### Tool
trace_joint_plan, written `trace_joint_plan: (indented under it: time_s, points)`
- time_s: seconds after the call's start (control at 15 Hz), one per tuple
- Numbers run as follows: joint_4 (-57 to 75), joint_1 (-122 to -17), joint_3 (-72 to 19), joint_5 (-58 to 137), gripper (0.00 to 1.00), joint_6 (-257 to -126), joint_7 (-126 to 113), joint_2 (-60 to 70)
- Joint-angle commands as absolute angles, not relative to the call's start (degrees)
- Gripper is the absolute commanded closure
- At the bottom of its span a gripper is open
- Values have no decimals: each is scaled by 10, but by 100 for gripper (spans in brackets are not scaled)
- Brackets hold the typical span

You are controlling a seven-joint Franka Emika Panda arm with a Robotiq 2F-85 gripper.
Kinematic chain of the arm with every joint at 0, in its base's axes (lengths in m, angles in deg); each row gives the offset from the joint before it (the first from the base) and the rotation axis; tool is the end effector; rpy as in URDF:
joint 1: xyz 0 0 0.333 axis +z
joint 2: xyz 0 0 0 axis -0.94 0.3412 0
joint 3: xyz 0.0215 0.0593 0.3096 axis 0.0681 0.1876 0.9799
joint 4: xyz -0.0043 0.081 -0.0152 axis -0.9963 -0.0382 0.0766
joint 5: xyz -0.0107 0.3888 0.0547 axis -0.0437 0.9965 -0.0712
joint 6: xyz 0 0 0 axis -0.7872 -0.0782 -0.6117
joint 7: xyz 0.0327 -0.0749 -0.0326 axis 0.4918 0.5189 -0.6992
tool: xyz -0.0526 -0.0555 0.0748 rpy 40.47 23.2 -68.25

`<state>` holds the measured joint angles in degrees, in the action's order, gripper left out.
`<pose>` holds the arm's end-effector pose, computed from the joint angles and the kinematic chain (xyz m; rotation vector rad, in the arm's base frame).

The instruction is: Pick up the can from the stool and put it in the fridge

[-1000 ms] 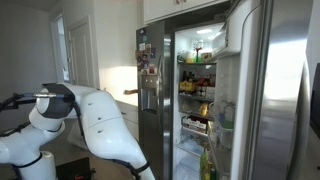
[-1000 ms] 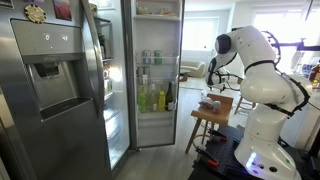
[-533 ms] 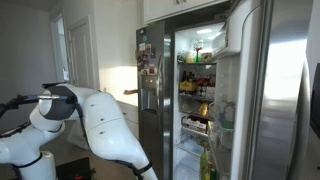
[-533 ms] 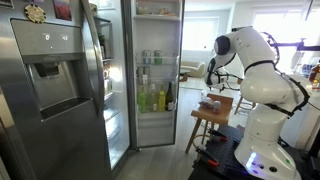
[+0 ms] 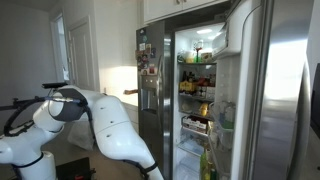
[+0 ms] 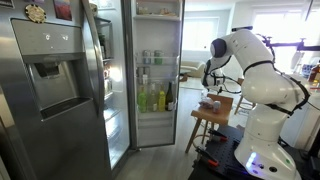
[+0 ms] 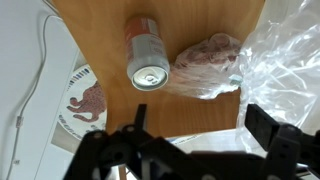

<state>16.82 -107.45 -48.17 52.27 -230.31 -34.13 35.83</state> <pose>0.3466 -0.6078 0.1953 1.8847 -1.9566 0.6411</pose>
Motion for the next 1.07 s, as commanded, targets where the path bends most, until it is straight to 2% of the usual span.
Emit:
trace_joint_plan:
  time_s: [0.0, 0.47, 1.0]
  points:
    - [138, -1055, -499, 561, 0, -2291, -329, 387]
    - [63, -1024, -556, 570, 0, -2278, -349, 469]
    - [-24, -1003, -624, 557, 0, -2205, -377, 563]
